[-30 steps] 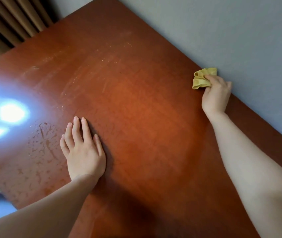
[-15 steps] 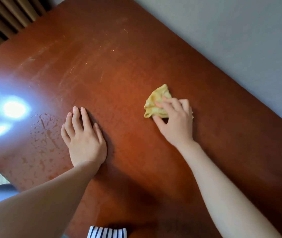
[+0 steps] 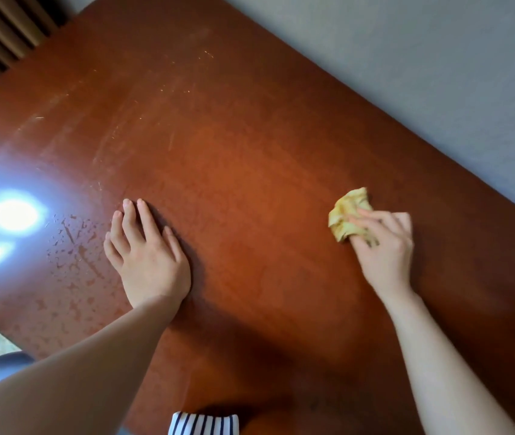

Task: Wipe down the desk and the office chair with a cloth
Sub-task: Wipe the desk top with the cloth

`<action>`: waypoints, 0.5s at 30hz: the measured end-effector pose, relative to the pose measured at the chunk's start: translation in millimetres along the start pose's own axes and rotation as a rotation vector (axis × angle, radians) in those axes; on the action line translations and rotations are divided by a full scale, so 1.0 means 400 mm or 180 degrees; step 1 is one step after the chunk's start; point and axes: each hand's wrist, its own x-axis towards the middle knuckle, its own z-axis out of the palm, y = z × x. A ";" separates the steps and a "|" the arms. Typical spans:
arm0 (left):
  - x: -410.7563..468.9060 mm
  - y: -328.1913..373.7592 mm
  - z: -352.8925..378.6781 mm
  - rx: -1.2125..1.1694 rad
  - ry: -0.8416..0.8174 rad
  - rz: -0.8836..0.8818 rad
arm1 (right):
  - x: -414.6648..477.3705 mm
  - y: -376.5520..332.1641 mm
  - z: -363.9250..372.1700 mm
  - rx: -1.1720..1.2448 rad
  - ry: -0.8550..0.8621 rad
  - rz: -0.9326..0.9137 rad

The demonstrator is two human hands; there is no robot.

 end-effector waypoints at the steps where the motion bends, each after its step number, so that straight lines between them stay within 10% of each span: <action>1: -0.001 0.000 0.000 0.0001 -0.0003 0.0002 | 0.026 0.021 -0.003 -0.0110 0.0113 0.0207; 11: -0.002 -0.002 0.001 -0.0002 0.0027 0.0029 | 0.354 0.065 0.072 -0.0718 0.0762 0.2335; 15: -0.002 0.003 0.002 0.0001 0.0031 0.0011 | 0.425 0.010 0.125 -0.0637 0.0532 0.2291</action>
